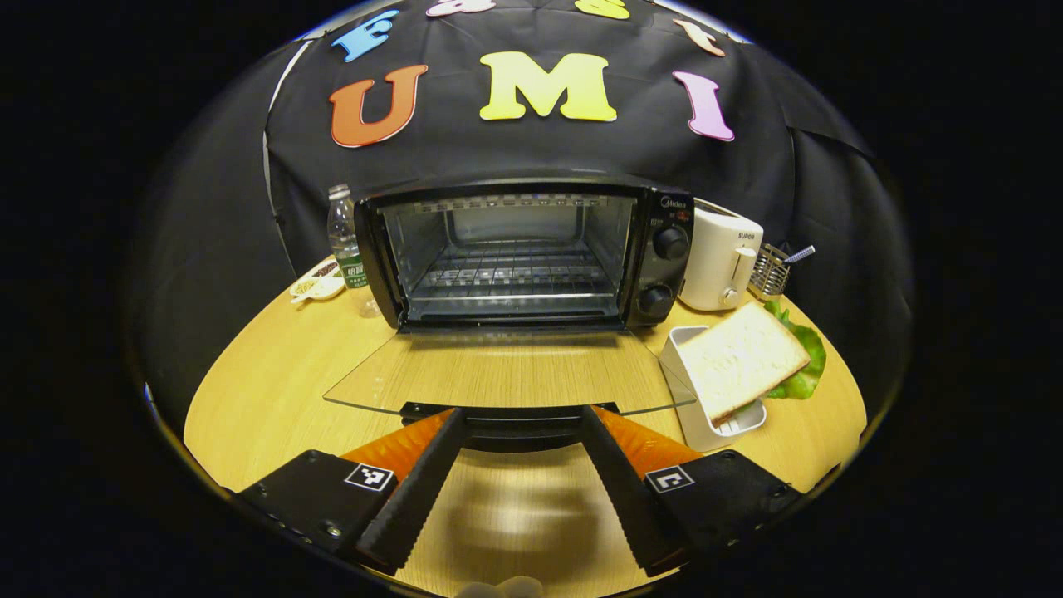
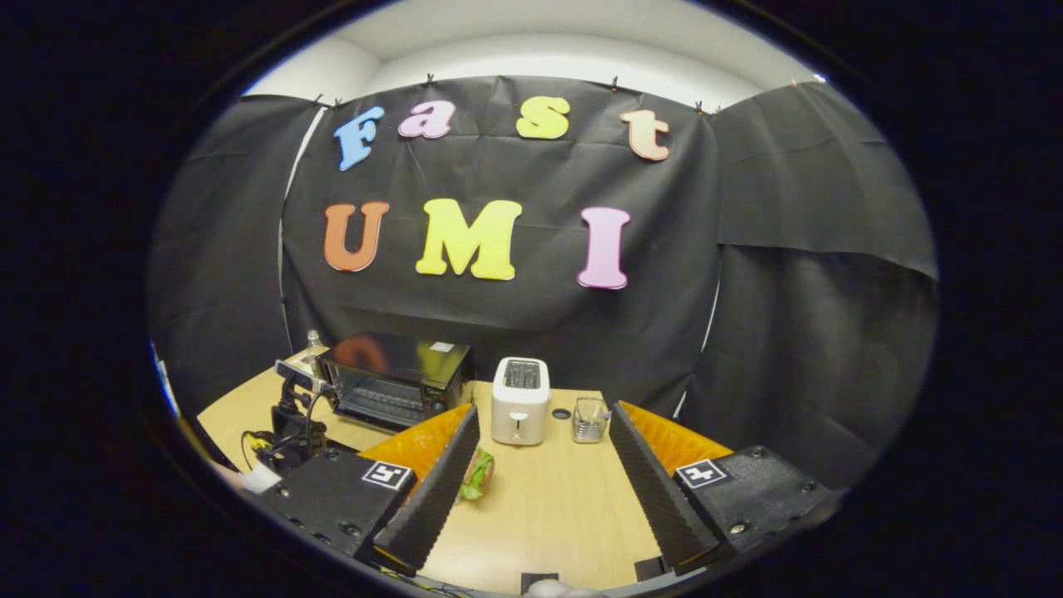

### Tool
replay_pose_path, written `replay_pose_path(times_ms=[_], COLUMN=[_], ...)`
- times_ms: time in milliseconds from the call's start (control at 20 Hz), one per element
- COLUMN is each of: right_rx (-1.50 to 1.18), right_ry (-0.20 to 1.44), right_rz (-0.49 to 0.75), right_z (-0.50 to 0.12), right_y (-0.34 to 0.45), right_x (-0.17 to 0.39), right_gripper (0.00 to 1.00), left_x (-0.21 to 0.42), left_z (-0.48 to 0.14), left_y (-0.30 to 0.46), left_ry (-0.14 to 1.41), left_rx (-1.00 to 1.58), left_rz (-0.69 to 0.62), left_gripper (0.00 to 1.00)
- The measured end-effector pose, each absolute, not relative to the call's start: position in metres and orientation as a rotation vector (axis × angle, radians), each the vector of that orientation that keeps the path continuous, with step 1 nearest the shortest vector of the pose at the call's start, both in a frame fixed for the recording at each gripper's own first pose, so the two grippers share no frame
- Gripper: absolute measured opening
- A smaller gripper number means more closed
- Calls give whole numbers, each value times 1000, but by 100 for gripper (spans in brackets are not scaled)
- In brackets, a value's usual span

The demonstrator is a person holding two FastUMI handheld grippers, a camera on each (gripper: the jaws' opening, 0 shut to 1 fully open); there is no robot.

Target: Open the electric oven with the left hand, put the food in, and close the electric oven.

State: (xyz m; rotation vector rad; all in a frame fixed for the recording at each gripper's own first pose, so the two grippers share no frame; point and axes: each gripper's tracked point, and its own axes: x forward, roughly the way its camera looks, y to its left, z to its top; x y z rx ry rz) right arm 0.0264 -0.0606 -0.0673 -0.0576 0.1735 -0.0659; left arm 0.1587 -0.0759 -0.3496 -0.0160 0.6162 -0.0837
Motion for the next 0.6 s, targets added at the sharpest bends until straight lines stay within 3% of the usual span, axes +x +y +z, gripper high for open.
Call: replay_pose_path(times_ms=[200, 250, 300, 350, 400, 550, 600], right_rx=[-58, -59, -59, -54, -43, -11, 7], right_ry=[194, 199, 202, 210, 215, 228, 235], right_rz=[-80, -83, -83, -83, -79, -74, -66], right_z=[-75, -77, -79, -83, -86, -97, -105], right_y=[-65, -66, -67, -67, -66, -67, -65], right_x=[27, 27, 28, 29, 31, 42, 46], right_gripper=[100, 91, 100, 91, 100, 100, 91], left_x=[152, 151, 152, 152, 151, 149, 148], left_z=[-383, -384, -383, -383, -380, -364, -353], left_y=[-79, -78, -78, -78, -77, -75, -71], left_ry=[715, 723, 715, 711, 700, 652, 626], left_rx=[-26, -36, -38, -30, -26, -42, -51], left_rz=[-95, -92, -91, -93, -89, -92, -91], left_gripper=[94, 94, 94, 94, 94, 95, 95])
